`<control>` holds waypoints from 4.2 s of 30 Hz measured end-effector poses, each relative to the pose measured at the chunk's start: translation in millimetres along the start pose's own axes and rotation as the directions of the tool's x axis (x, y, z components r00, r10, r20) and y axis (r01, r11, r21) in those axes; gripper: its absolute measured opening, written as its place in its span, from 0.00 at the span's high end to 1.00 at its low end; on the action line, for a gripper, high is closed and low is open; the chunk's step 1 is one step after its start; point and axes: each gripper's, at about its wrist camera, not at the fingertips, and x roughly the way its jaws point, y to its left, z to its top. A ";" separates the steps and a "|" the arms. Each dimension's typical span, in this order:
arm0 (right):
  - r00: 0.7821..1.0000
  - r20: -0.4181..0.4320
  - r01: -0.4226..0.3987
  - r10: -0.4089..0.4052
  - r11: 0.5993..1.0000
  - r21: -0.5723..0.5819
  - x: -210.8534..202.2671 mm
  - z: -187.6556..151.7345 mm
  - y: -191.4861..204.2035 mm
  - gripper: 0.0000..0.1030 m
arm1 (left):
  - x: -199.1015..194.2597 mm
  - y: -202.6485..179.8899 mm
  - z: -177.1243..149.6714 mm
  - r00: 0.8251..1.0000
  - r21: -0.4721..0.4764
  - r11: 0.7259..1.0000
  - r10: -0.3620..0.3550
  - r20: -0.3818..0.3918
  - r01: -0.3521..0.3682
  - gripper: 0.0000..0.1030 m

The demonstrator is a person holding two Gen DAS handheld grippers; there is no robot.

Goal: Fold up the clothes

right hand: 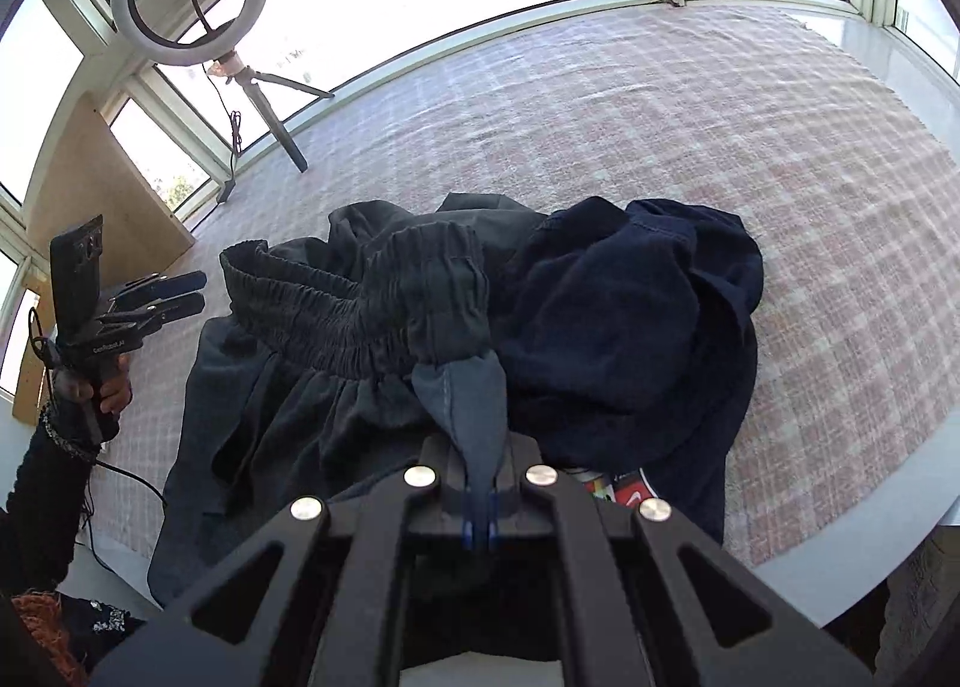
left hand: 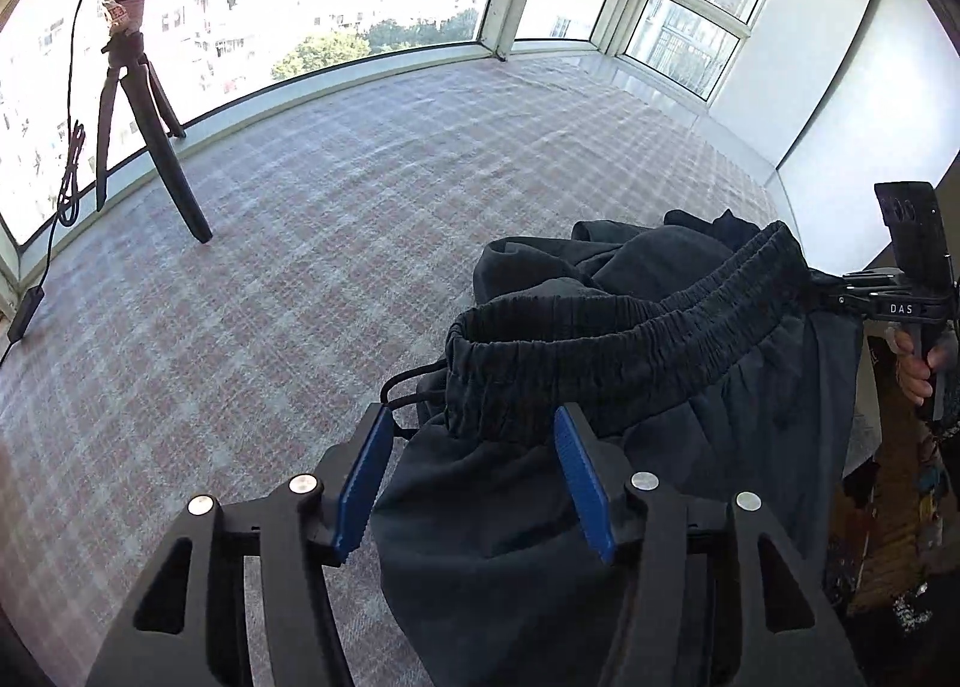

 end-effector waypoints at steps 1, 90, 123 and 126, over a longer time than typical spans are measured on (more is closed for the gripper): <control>1.000 -0.004 -0.002 0.002 1.000 -0.006 1.6 0.2 0.7 0.98 | 6.3 -2.3 3.8 1.000 0.013 1.000 -0.002 -0.008 0.002 0.45; 0.827 -0.539 -0.554 0.158 0.383 -0.739 244.9 39.9 351.7 0.41 | -171.1 102.4 -332.2 0.935 -0.816 0.542 0.353 0.003 -0.202 0.93; 0.786 -0.582 -0.607 0.209 0.444 -0.659 246.1 71.4 338.8 0.41 | -156.3 98.2 -318.8 0.918 -0.822 0.514 0.396 -0.027 -0.246 0.91; 0.788 -0.585 -0.599 0.194 0.463 -0.653 248.9 77.0 324.9 0.41 | -179.3 97.5 -335.7 0.917 -0.859 0.489 0.394 0.064 -0.151 0.92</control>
